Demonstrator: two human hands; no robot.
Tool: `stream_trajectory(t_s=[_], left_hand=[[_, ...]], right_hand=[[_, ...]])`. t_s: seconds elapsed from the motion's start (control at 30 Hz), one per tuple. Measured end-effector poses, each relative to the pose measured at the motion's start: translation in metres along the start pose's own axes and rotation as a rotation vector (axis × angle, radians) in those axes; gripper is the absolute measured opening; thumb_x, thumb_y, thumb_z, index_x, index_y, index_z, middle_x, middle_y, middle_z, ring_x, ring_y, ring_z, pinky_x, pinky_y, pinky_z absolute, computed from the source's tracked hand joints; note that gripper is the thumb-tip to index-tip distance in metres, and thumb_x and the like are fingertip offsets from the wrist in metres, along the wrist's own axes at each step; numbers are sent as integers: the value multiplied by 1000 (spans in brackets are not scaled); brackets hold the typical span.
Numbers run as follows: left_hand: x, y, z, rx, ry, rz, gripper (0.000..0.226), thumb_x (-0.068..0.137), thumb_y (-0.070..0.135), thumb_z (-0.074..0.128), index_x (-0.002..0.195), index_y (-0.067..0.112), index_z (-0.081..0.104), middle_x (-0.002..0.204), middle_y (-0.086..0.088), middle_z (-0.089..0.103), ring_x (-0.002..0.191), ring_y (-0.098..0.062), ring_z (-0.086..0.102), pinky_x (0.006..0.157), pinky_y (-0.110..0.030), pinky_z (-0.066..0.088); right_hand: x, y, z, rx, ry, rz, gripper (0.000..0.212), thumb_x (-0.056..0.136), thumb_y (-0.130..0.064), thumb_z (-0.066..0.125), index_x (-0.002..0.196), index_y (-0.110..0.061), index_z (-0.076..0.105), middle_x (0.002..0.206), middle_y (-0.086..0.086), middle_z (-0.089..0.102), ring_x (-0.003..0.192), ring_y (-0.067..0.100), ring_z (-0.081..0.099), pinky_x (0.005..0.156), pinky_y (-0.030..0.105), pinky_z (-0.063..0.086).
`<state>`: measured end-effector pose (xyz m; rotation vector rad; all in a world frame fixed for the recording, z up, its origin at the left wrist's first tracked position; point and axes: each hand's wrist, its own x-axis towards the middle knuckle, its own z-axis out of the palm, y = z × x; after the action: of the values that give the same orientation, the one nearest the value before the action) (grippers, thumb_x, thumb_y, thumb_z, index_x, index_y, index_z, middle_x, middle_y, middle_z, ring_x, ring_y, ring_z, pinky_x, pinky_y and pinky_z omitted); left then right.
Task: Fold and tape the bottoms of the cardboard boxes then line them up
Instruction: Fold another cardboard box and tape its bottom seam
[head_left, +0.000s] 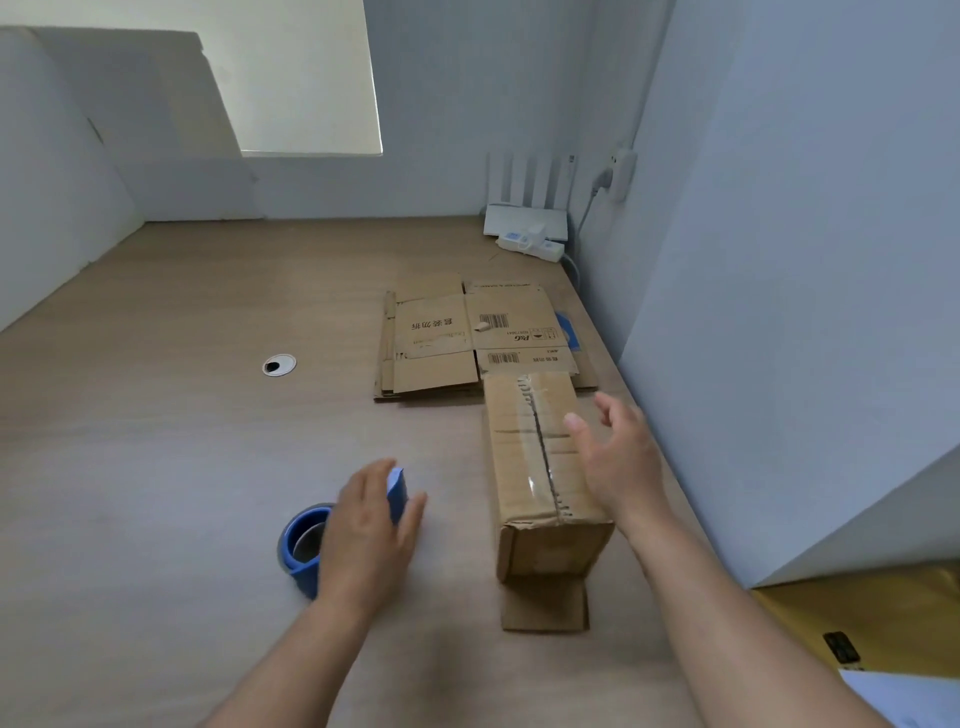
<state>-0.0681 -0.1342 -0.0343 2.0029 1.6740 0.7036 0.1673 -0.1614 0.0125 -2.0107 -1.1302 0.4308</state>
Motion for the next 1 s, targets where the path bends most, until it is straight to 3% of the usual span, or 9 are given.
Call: stream_trajectory(t_s=[0.07,0.2,0.3,0.37,0.43,0.57,0.73,0.9,1.0], left_hand=[[6,-24,0,143,68,-137,59,89,35,61,135,3,44,134,-14,48,123,-30,46,100,-37,37],[15,-50,0,390,-150,-337,57,84,57,57,117,11,51,115,-7,55,104,-24,54,80,-31,46],[19,-50,2,572,-289,-323,49,85,63,50,104,18,54,97,3,62,82,-14,56,61,-23,40],[24,-46,0,606,-315,-317,39,90,60,45,91,22,53,76,8,55,71,-13,52,51,-22,33],[33,-45,-5,572,-319,-318,34,92,54,45,85,21,50,68,8,47,71,-15,51,54,-23,34],[36,-42,-20,311,-375,-268,29,89,50,54,83,23,50,86,5,58,79,-17,56,66,-28,43],[10,-4,-58,-225,-477,-90,10,81,34,72,85,28,64,84,5,67,78,-17,62,65,-25,43],[-6,36,-72,-202,-534,24,15,77,30,76,88,29,66,84,5,69,76,-15,63,67,-28,48],[-11,47,-70,-174,-568,43,19,77,29,77,92,30,65,86,7,70,77,-11,64,72,-28,51]], right_hand=[[-2,-9,3,-23,55,-79,46,94,-33,53,136,-15,46,136,1,46,124,15,44,100,31,37],[-11,-29,16,-51,138,-262,32,92,-19,57,124,-11,57,125,3,53,118,14,48,98,22,35],[-19,-37,27,-68,137,-363,26,92,-18,56,117,-11,61,122,3,56,117,15,50,101,32,42],[-26,-41,33,-95,99,-409,28,91,-25,50,113,-14,63,119,1,56,115,13,50,100,31,42],[-32,-44,37,-116,62,-450,30,89,-27,47,109,-14,65,115,0,58,111,12,50,96,28,41],[-39,-47,30,-80,2,-532,20,91,-19,53,103,-13,67,106,-1,61,102,8,53,89,18,39],[-35,-49,-2,280,-309,-244,24,93,-23,57,117,-26,59,108,-9,60,100,6,57,86,21,51],[-33,-42,-24,387,-570,-184,40,93,-22,57,132,-25,51,121,-12,58,110,0,54,91,16,46],[-35,-37,-32,397,-591,-191,27,92,-16,58,118,-23,60,112,-4,65,103,4,60,84,12,48]])
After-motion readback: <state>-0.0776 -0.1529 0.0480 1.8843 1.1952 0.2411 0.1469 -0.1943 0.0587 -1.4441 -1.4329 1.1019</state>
